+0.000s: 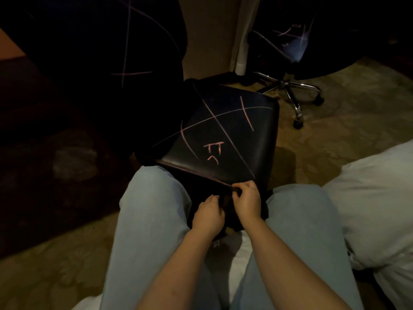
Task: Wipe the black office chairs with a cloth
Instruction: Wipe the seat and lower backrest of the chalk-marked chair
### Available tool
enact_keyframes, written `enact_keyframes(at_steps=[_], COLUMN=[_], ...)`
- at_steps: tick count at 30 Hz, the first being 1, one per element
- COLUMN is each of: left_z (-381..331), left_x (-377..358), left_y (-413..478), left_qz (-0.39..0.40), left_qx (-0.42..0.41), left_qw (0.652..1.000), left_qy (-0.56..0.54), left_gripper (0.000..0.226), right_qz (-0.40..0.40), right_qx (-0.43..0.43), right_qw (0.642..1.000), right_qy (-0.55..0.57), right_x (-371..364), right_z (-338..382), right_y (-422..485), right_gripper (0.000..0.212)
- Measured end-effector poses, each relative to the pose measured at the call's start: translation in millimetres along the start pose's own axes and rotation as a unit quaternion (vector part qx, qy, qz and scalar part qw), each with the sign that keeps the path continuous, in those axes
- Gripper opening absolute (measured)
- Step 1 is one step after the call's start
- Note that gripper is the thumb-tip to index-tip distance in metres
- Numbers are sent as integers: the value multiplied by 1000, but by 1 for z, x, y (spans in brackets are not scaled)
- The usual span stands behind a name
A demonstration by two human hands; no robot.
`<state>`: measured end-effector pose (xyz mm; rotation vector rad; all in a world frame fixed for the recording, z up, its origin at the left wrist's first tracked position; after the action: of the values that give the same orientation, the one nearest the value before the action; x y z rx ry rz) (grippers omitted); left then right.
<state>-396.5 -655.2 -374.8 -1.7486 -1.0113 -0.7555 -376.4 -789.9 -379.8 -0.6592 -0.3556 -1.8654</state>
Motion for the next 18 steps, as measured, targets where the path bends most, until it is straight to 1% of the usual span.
enact_keyframes(at_steps=[3,6,12,18], left_z=[-4,-9,-15,-11], left_x=[-1,1,1,1], left_y=[1,1,2,1], left_qz=[-1,-5,-2,4], left_qx=[-6,-11,-14,-10], left_qw=[1000,1000,1000,1000], left_qy=[1,-2,-10,-9], left_gripper=[50,47,46,49], right_qz=[0,-22,-46,-52], right_qx=[11,12,-12,-45], right_qw=[1000,999,998,997], right_qy=[-20,-31,-47,-29], right_x=[6,16,42,34], right_z=[-5,-13,-31,-25], right_y=[-2,-7,-9,-5], right_gripper=[23,23,22,20])
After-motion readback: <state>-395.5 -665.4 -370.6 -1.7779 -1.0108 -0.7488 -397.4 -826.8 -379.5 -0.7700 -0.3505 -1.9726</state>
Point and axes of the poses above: each hand's wrist, its own y-axis towards the middle knuckle, its own x-axis out of the back of the hand, z = x × y, the point moved 6 cm from there along y, towards the middle knuckle, and after that the axes turned 13 degrees about y, right-handed, at the moved point
